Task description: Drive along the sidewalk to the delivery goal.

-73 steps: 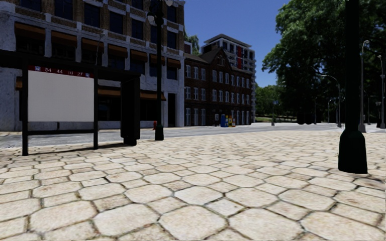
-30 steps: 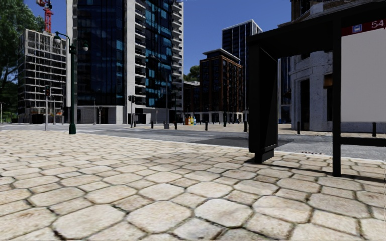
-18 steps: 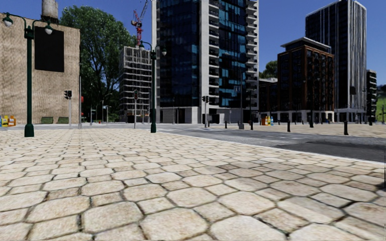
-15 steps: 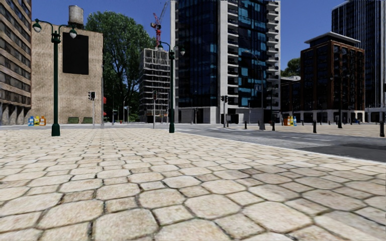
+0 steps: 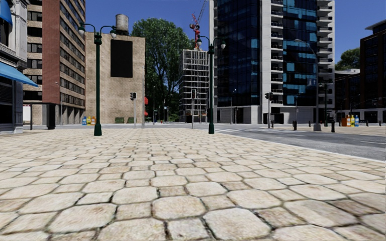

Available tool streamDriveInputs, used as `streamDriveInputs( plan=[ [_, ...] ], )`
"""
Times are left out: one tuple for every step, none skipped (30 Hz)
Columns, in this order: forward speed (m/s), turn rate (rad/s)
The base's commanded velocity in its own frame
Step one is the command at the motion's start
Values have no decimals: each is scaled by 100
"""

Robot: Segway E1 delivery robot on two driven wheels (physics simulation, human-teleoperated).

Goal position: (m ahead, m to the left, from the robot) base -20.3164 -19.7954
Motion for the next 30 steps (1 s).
streamDriveInputs(
  plan=[
    [200, 0],
    [200, 0],
    [200, 0],
    [200, 0],
    [200, 0],
    [200, 0],
    [200, 0],
    [200, 0],
    [200, 0],
    [200, 0],
    [200, 0],
    [200, 0],
    [200, 0],
    [200, 0],
    [200, 0],
    [200, 0],
    [200, 0],
    [200, 0],
    [200, 0],
    [200, 0],
    [200, 0],
    [200, 0],
    [200, 0],
    [200, 0],
    [200, 0],
    [200, 0],
    [200, 0],
    [200, 0],
    [200, 0],
    [200, 0]
  ],
)
